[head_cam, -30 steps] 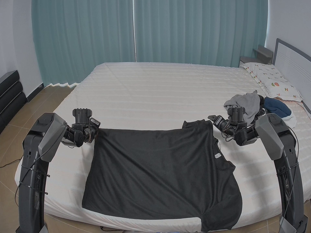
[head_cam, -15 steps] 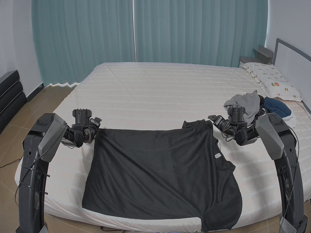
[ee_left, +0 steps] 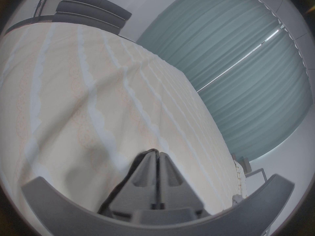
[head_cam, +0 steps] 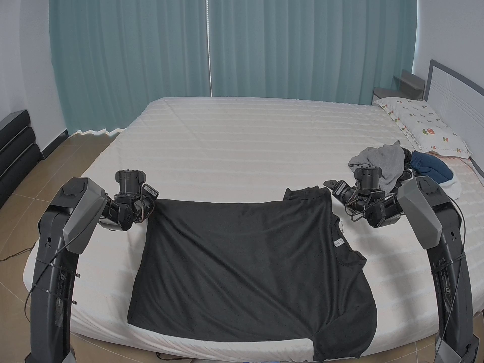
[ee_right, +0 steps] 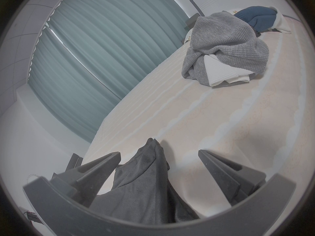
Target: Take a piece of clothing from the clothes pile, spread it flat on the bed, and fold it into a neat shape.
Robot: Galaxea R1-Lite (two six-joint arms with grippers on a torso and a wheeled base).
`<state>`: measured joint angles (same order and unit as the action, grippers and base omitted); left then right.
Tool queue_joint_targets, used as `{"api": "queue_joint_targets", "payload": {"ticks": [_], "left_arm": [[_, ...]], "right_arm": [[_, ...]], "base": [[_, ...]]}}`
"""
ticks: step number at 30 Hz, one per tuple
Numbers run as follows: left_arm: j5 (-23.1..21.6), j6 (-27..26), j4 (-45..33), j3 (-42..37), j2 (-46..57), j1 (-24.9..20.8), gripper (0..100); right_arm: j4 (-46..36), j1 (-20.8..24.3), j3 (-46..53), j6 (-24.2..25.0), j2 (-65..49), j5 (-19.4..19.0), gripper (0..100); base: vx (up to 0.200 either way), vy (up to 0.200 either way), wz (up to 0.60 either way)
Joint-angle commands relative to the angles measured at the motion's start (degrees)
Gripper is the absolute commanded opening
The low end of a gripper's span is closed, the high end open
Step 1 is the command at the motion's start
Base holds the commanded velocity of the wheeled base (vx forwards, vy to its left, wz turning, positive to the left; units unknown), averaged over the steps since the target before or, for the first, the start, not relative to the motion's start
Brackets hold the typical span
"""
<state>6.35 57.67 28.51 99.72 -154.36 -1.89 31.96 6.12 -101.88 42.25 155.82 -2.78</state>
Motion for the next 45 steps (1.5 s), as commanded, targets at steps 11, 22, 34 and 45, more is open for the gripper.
{"api": "queue_joint_targets", "payload": {"ticks": [11,22,34,45], "left_arm": [[1.5,4.8,2.2,3.7,-1.3,1.5,0],[1.1,4.9,1.7,4.2,-1.6,1.4,100],[-0.5,5.1,0.1,-9.0,8.1,2.3,100],[-7.7,5.6,3.2,-34.0,26.7,3.3,100]], "right_arm": [[2.2,-0.3,0.2,0.0,-0.1,0.1,100],[2.5,-0.3,5.0,0.6,-3.8,0.1,100],[10.0,-4.5,33.9,-0.5,-21.6,-7.8,100],[10.8,-7.9,66.1,-3.8,-40.6,-15.6,100]], "base": [[0.000,0.000,0.00],[0.000,0.000,0.00],[0.000,0.000,0.00],[0.000,0.000,0.00]]}}
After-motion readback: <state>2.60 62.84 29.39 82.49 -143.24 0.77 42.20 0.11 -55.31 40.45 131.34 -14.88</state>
